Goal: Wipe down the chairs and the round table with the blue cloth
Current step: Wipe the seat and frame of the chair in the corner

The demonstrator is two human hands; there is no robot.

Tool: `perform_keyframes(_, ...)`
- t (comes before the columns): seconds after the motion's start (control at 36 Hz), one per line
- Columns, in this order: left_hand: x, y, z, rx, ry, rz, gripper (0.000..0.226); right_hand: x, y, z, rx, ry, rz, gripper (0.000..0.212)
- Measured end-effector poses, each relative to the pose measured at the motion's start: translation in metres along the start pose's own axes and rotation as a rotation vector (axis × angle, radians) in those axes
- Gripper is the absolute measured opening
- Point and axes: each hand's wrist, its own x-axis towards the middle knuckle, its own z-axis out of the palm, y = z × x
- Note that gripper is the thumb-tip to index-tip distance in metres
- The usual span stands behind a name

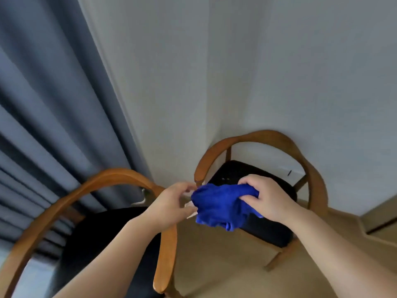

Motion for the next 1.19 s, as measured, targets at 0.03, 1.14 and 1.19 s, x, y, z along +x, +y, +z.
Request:
perform_keyframes(0.03, 0.010, 0.006, 0.014, 0.018, -0.010, -0.005, 0.042, -0.007, 0.020, -0.009, -0.014, 0.011, 0.044, 0.017)
perform_keyframes(1.14, 0.253, -0.105, 0.090, 0.140, -0.083, -0.255, 0.029, 0.081, 0.202, 0.017, 0.018, 0.035, 0.735, 0.025)
perform_keyframes(1.19, 0.274, -0.113, 0.092, 0.187, -0.100, -0.249, 0.031, 0.099, 0.208, 0.025, 0.026, 0.029, 0.769, 0.027)
